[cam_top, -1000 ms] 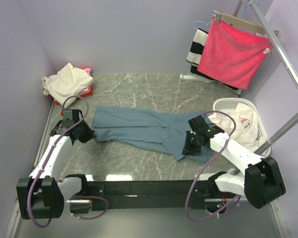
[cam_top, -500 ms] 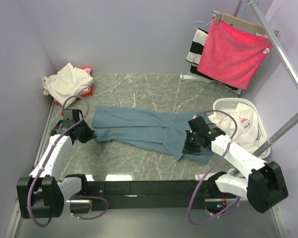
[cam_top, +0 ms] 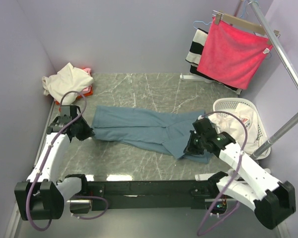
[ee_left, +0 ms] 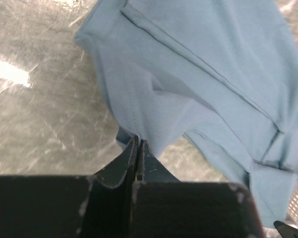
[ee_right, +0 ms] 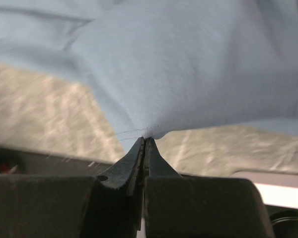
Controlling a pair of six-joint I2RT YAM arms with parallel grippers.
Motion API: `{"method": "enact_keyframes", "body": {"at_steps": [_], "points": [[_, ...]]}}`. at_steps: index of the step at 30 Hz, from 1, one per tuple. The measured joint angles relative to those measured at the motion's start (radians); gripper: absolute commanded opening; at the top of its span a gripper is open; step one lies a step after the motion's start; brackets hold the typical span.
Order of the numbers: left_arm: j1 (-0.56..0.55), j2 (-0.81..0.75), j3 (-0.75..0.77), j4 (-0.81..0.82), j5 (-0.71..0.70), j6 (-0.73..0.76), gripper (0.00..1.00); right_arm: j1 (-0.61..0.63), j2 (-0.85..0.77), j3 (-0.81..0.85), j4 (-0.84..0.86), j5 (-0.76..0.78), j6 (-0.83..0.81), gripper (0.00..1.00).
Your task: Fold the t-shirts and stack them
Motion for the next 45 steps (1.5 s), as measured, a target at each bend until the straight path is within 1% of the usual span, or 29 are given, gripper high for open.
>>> {"method": "enact_keyframes", "body": {"at_steps": [5,9,12,16,18,20,24,27,31,36,39,40,41,42,43,44,45], "points": [[0.0,-0.068,0.095,-0.138,0.0,0.018,0.01,0.021,-0.107,0.005,-0.05,-0.093,0.022,0.0],[0.0,-0.114,0.159,-0.236,-0.003,0.023,0.01,0.031,-0.168,0.047,-0.117,-0.11,0.037,0.0],[0.0,-0.122,0.189,-0.284,-0.011,0.027,0.01,0.031,-0.209,0.1,-0.154,-0.075,0.053,0.0],[0.0,-0.103,0.191,-0.313,-0.029,0.043,0.02,0.031,-0.205,0.15,-0.172,0.026,0.074,0.0],[0.0,-0.074,0.19,-0.303,-0.04,0.052,0.02,0.031,-0.166,0.163,-0.169,0.087,0.073,0.0],[0.0,-0.029,0.188,-0.285,-0.045,0.063,0.02,0.025,-0.082,0.175,-0.158,0.144,0.066,0.0],[0.0,0.117,0.188,-0.198,-0.045,0.082,0.01,0.003,0.136,0.182,-0.093,0.213,0.031,0.0],[0.0,0.253,0.193,-0.119,-0.043,0.096,0.01,-0.015,0.269,0.19,-0.057,0.256,0.002,0.0],[0.001,0.431,0.253,-0.044,-0.046,0.107,0.01,-0.066,0.364,0.235,-0.029,0.282,-0.047,0.0],[0.003,0.571,0.362,0.034,-0.053,0.112,0.01,-0.106,0.5,0.352,0.019,0.291,-0.117,0.0],[0.005,0.608,0.402,0.064,-0.066,0.124,0.09,-0.112,0.583,0.418,0.035,0.302,-0.158,0.0],[0.005,0.62,0.411,0.076,-0.064,0.132,0.13,-0.114,0.612,0.441,0.037,0.307,-0.171,0.01],[0.006,0.63,0.419,0.081,-0.062,0.138,0.14,-0.116,0.644,0.46,0.042,0.314,-0.183,0.06],[0.006,0.645,0.43,0.085,-0.061,0.146,0.18,-0.118,0.67,0.475,0.046,0.324,-0.193,0.19],[0.006,0.665,0.443,0.091,-0.061,0.152,0.44,-0.12,0.693,0.485,0.052,0.335,-0.197,0.39],[0.006,0.688,0.456,0.101,-0.064,0.157,0.51,-0.122,0.717,0.492,0.057,0.349,-0.203,0.48],[0.005,0.707,0.464,0.109,-0.072,0.166,0.56,-0.124,0.737,0.497,0.058,0.366,-0.203,0.52]]}}
